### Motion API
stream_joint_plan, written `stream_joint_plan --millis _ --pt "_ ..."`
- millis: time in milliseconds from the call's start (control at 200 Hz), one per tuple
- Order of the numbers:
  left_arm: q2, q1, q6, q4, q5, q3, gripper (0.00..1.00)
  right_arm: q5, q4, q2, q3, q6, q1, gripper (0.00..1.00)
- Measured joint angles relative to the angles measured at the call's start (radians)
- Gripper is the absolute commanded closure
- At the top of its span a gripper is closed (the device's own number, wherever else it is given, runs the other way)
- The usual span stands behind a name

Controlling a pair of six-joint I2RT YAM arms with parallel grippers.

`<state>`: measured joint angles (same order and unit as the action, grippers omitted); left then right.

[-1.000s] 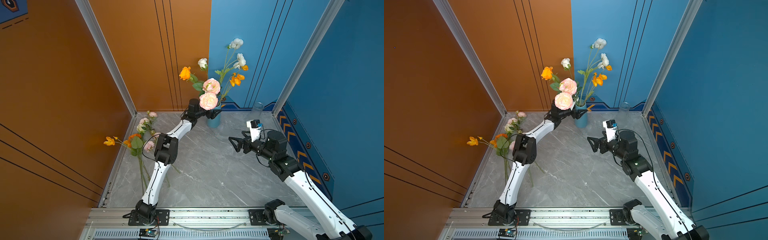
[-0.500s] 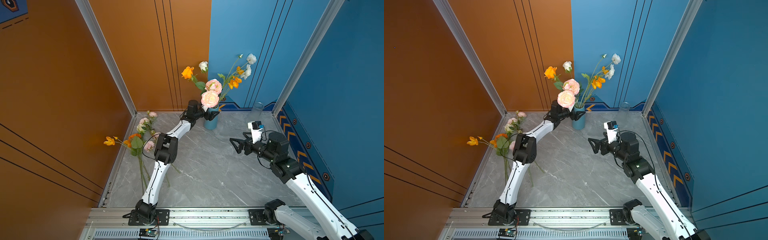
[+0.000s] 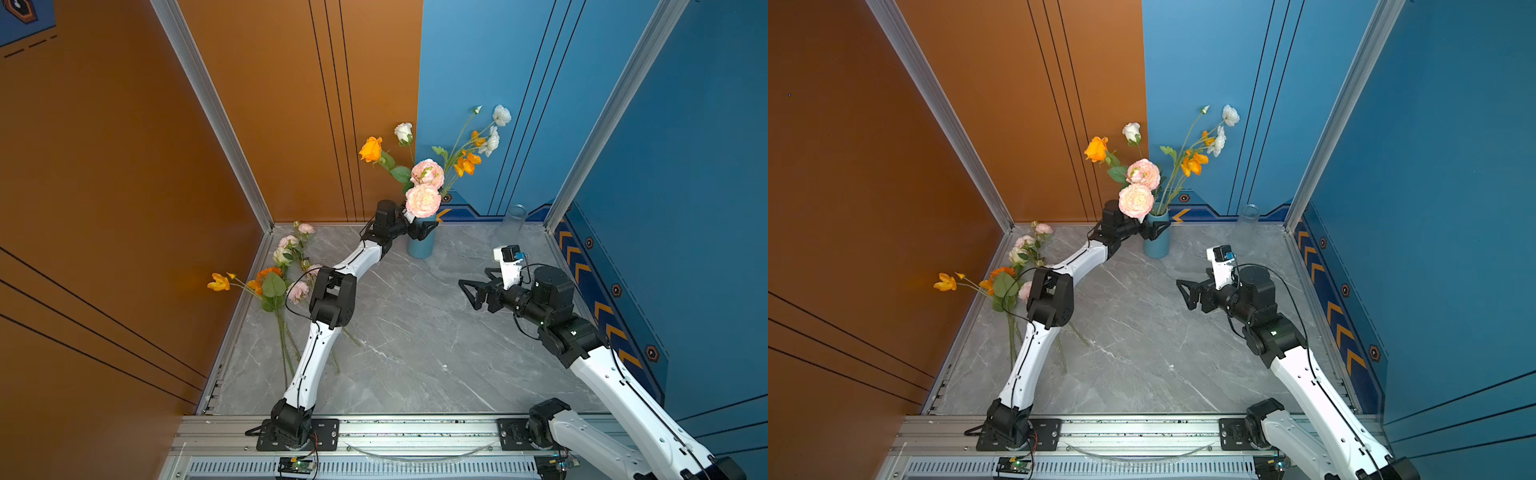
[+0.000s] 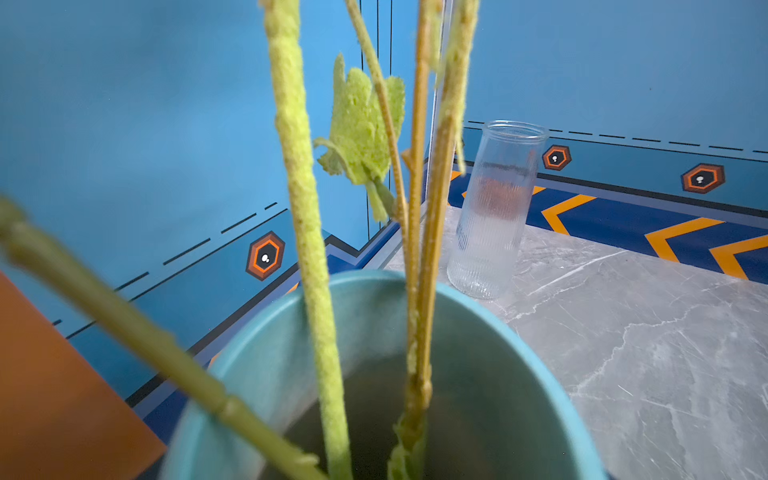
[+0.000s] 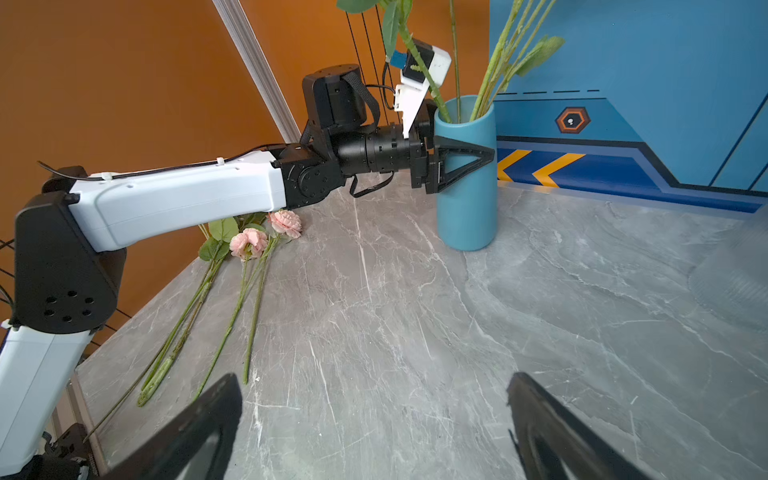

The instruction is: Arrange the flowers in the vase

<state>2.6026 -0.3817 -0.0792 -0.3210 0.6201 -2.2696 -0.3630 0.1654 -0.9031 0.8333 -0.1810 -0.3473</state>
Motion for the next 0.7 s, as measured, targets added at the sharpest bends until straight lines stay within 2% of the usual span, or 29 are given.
stream_joint_plan --millis 300,546,701 --pt "0.026 0.004 0.032 -0.037 -0.011 -0.018 0.59 0.0 0.001 0.001 0.0 0.0 0.0 0.0" --pt "0.026 0.004 0.043 -0.04 -0.021 -0.018 0.43 0.0 0.008 0.011 0.0 0.0 0.0 0.0" --pt "0.027 0.004 0.045 -0.043 -0.033 -0.018 0.37 0.0 0.019 0.025 0.0 0.0 0.001 0.0"
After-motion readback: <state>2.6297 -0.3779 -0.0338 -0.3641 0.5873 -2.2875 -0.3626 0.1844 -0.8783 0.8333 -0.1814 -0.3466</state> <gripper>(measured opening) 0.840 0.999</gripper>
